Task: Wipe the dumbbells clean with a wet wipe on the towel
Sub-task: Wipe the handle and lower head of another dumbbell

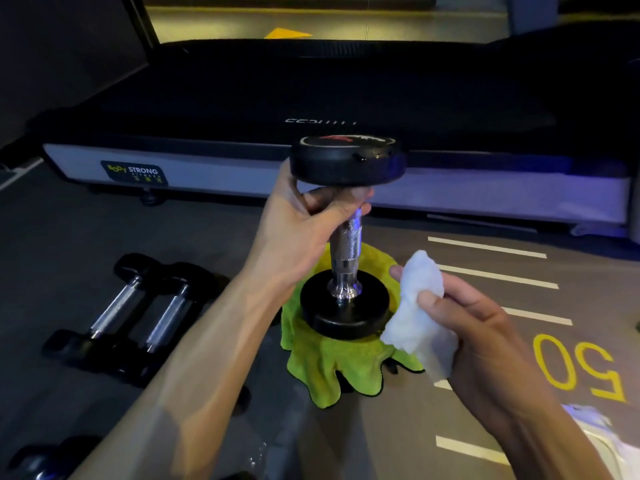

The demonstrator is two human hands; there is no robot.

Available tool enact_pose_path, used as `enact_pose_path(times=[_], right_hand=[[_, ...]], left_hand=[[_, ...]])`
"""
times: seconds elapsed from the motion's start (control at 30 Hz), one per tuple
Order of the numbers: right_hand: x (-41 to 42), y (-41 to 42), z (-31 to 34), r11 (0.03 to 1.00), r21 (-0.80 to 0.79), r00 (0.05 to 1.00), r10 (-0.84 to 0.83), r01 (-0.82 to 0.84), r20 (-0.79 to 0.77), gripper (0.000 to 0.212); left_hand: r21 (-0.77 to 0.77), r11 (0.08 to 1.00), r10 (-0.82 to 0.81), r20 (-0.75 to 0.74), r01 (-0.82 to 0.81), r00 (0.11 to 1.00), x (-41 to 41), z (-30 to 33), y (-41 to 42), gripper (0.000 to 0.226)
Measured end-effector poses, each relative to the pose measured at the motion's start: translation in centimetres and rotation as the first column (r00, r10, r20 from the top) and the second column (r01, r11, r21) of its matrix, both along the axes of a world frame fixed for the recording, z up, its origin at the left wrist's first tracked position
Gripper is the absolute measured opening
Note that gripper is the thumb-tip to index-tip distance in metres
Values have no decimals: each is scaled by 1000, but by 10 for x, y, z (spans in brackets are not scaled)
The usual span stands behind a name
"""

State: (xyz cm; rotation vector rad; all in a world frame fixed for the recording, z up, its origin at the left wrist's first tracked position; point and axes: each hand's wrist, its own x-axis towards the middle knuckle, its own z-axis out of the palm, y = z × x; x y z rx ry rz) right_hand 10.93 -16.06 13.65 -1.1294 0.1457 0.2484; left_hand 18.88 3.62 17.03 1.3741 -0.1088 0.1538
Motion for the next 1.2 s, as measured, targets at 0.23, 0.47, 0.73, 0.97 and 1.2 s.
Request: enact_pose_path(times=[0.23, 0.47, 0.73, 0.97, 1.2], right_hand=[[23, -6, -4, 828, -512, 949, -68, 226, 309, 27], [56, 7, 2, 384, -792, 788, 213, 475, 577, 20], [50, 20, -3, 471, -834, 771, 403, 288, 494, 11], [37, 21, 12, 314, -908, 681, 602, 278, 417, 25], [31, 59, 39, 17, -954, 667, 712, 299, 221, 17]], left_hand=[[180, 981, 40, 152, -67, 988, 6, 3, 12, 81], [352, 923, 36, 318, -154, 947, 10, 10, 17, 60], [407, 889, 76, 322, -210, 944, 15, 10, 18, 49], [393, 887, 93, 361, -242, 928, 20, 7, 18, 49], [393, 884, 87, 397, -255, 914, 22, 4, 18, 48]])
